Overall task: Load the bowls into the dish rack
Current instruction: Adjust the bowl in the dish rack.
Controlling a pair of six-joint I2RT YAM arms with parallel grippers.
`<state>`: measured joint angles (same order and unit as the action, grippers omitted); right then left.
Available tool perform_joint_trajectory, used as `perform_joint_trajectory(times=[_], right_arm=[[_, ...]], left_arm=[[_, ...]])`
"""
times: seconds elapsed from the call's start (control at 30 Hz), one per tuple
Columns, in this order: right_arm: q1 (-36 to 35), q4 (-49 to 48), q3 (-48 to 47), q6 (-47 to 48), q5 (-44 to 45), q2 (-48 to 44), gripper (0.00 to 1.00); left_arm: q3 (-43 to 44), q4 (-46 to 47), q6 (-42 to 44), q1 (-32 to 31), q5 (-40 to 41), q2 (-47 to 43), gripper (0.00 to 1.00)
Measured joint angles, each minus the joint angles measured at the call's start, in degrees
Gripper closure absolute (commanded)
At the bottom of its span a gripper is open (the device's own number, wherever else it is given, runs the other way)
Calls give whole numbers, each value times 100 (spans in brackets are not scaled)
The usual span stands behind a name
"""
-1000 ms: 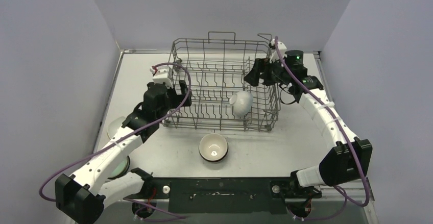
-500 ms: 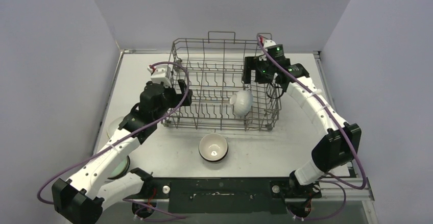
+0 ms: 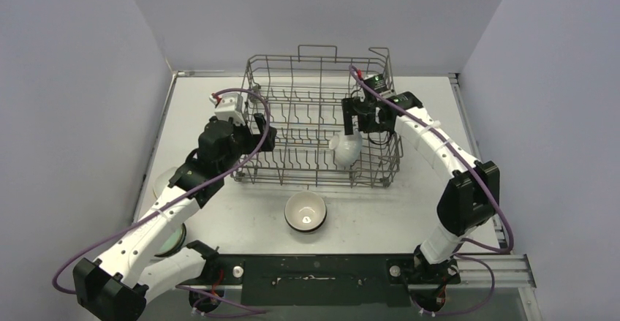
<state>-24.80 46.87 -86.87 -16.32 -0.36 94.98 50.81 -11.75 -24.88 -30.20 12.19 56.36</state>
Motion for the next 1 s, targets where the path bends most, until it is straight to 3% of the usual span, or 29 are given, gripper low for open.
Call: perform_joint_trajectory(times=[0.27,0.7,1.0], right_arm=[[-4,-345,210,-153,-898,319,0],[-282,-446,205,-192,-903,332,31],[-831,-411,107,-173,-197,339,40]], left_arm=[[-63,0,-15,0,-7,-13,4],[-118,-2,-15,0,0,-98,4],[-160,-4,-15,0,-2,-96,4]])
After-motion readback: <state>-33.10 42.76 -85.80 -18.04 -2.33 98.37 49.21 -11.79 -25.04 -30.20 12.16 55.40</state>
